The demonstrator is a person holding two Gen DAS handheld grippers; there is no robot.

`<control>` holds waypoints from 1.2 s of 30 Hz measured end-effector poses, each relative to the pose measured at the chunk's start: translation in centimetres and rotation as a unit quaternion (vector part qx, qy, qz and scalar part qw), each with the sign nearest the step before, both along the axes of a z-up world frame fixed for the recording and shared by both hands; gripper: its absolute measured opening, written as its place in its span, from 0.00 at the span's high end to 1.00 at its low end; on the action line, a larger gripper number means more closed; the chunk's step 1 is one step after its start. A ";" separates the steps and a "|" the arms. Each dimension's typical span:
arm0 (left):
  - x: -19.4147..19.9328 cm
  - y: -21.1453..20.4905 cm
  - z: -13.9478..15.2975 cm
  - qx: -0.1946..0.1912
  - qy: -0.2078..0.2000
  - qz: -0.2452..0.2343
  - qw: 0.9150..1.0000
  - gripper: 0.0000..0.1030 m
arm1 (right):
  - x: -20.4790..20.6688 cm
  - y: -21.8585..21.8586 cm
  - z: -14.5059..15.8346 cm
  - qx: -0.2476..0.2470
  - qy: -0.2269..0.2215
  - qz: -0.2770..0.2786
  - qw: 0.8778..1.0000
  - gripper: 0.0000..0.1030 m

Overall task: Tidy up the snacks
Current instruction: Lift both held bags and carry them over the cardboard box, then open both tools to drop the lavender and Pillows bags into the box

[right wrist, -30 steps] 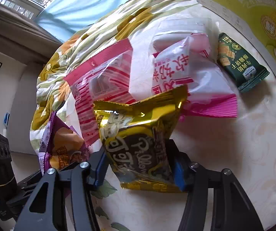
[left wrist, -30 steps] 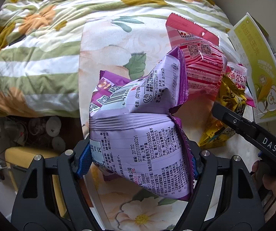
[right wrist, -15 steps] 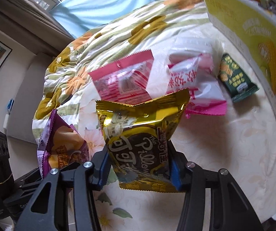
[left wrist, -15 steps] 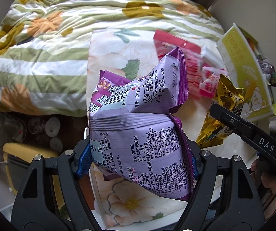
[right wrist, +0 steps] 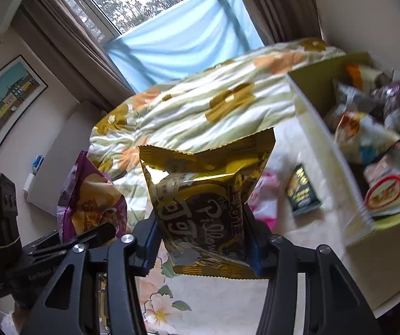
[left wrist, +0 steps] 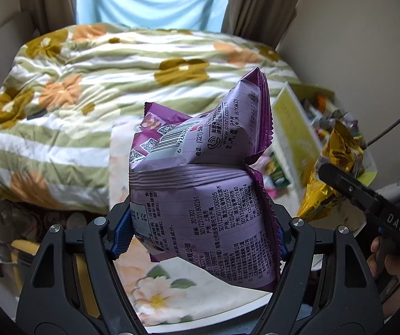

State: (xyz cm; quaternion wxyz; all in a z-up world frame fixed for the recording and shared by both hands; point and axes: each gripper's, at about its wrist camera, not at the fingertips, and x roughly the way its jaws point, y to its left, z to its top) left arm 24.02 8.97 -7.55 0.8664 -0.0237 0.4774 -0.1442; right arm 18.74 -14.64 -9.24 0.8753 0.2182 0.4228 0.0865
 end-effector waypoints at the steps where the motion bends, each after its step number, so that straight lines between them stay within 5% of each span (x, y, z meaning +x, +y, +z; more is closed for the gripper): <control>1: 0.0 -0.8 0.5 -0.005 -0.006 0.000 1.000 0.28 | -0.1 -0.7 0.6 -0.002 -0.007 0.000 1.000 0.54; 11: 0.1 -14.2 4.1 -0.040 -0.043 -0.049 0.997 0.28 | -1.4 -11.2 4.9 -0.034 -0.041 -0.015 0.998 0.54; 22: 1.1 -29.1 0.0 -0.043 -0.005 -0.081 0.996 0.28 | -1.4 -23.3 4.6 -0.051 -0.022 -0.037 0.998 0.54; 28: 1.0 -32.6 -3.3 -0.025 0.022 -0.054 0.998 0.27 | -0.9 -27.0 2.7 -0.044 0.004 -0.021 0.999 0.54; 32: 0.6 -32.9 -4.2 0.000 0.025 -0.022 0.999 0.05 | -0.7 -28.3 1.8 -0.035 0.011 -0.006 0.999 0.54; 36: -0.9 -32.0 -3.7 0.008 0.011 -0.014 1.000 0.01 | -0.6 -29.2 1.3 -0.020 0.017 0.006 1.000 0.54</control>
